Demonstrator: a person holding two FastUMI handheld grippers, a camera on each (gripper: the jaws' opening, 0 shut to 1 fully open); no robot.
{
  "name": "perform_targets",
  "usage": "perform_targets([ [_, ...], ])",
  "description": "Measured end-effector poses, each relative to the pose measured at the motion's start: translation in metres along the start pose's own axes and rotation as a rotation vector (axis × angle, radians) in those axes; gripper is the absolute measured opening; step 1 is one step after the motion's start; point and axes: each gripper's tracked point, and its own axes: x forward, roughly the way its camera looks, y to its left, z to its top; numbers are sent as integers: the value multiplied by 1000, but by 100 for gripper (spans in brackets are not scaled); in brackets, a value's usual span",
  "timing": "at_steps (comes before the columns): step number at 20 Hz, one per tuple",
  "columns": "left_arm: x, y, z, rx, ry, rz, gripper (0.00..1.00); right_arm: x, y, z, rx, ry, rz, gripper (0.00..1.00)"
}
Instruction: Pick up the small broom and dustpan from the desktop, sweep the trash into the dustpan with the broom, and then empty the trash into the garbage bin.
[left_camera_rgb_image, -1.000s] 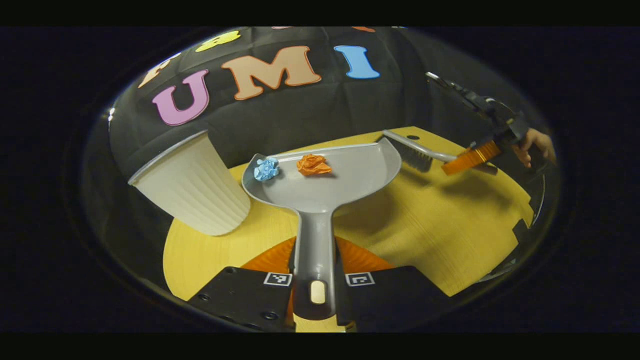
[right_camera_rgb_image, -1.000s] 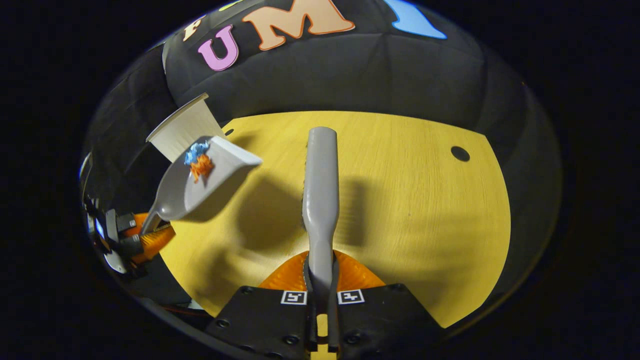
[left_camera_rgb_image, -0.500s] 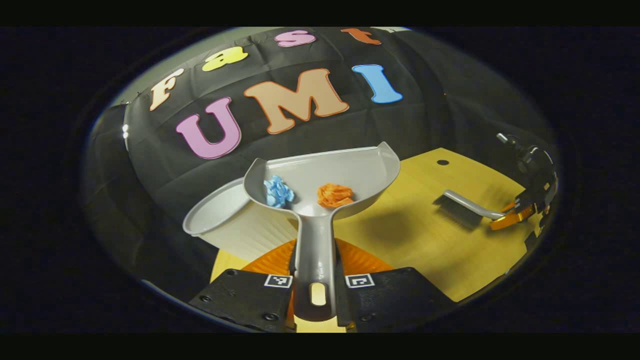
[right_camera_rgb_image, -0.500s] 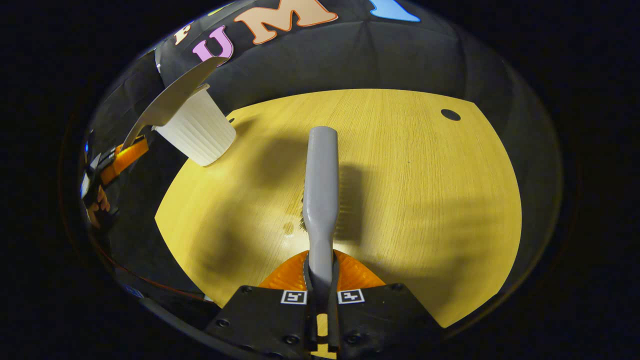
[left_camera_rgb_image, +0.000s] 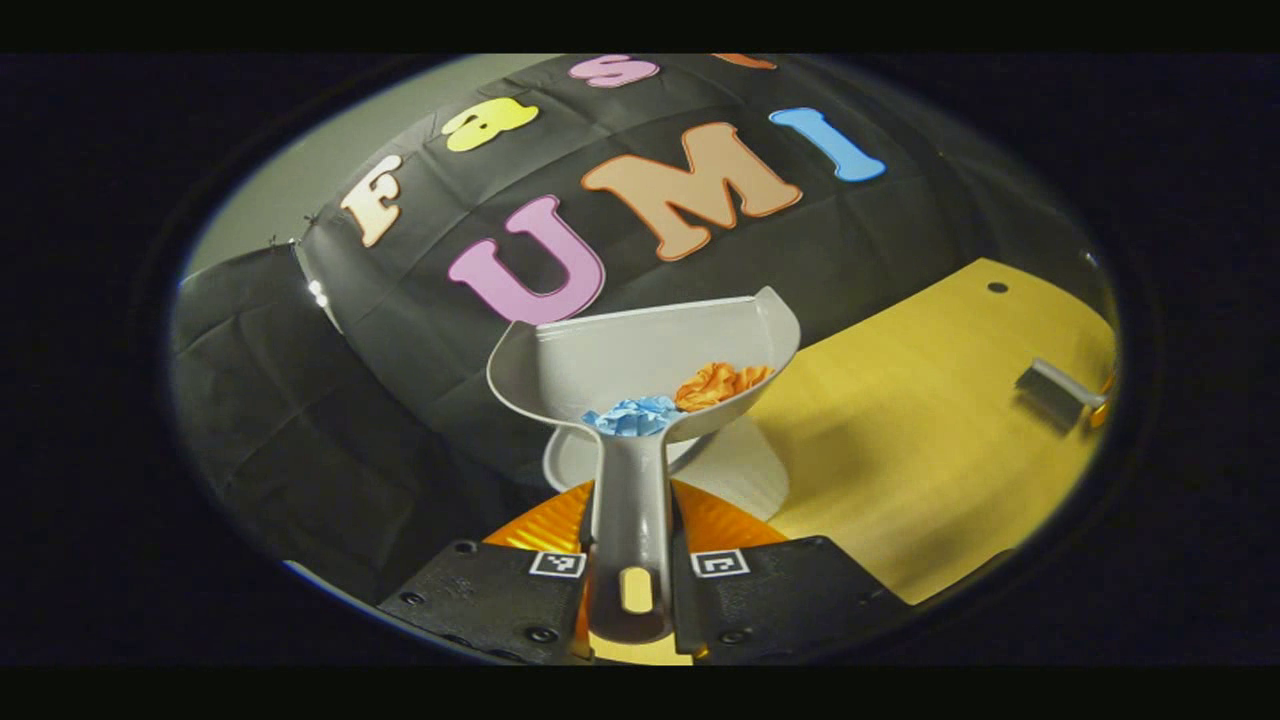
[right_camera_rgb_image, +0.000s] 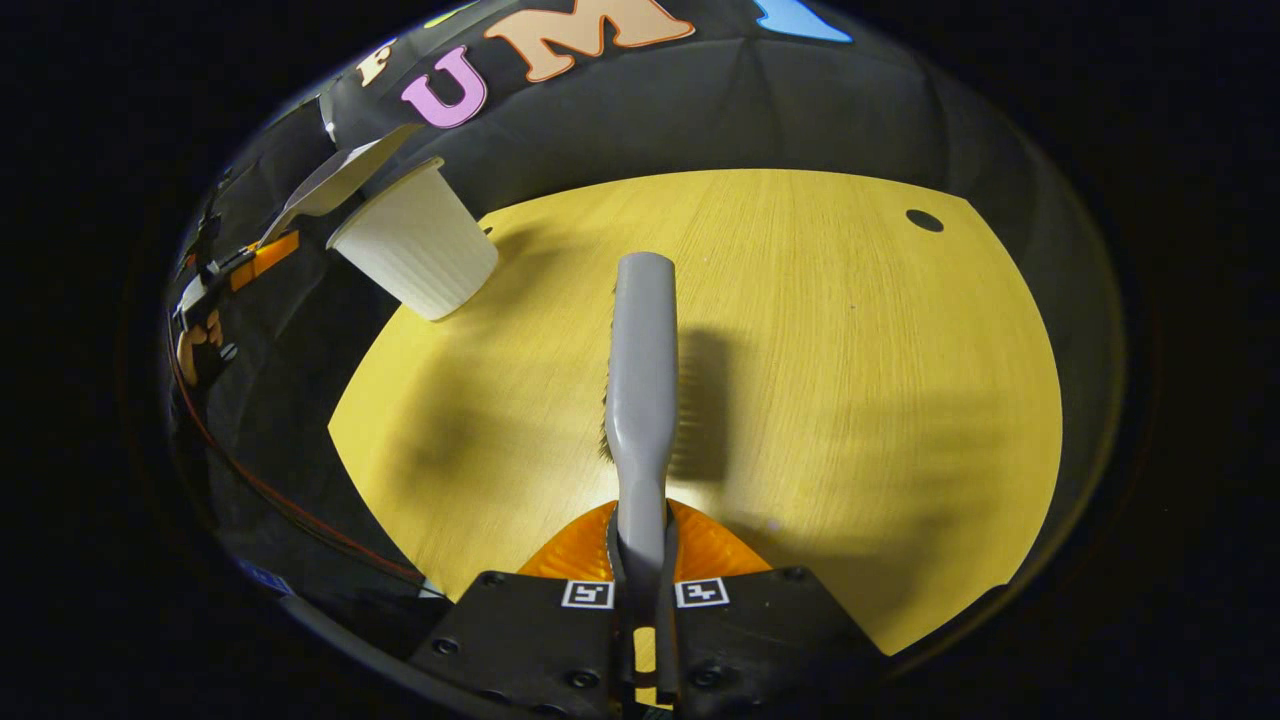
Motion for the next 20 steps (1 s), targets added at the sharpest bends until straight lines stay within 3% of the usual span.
perform_targets([
  [5, 12, 66, -27, 274, 83, 114, 23, 0, -1, -1, -21, 19, -3, 7],
  [11, 15, 91, -43, 619, 160, 123, 22, 0, -2, -1, -26, 25, 0, 7],
  [15, 23, 118, -23, 910, 176, 163, 25, 0, -5, 0, -45, 33, -6, 7],
  [16, 26, 122, -20, 962, 187, 169, 22, -1, -5, 0, -47, 36, -5, 7],
  [19, 23, 125, -5, 1119, 178, 187, 24, -2, -8, 1, -58, 34, -5, 7],
  [20, 22, 127, -2, 1117, 172, 189, 24, -3, -9, 1, -60, 35, -8, 7],
])
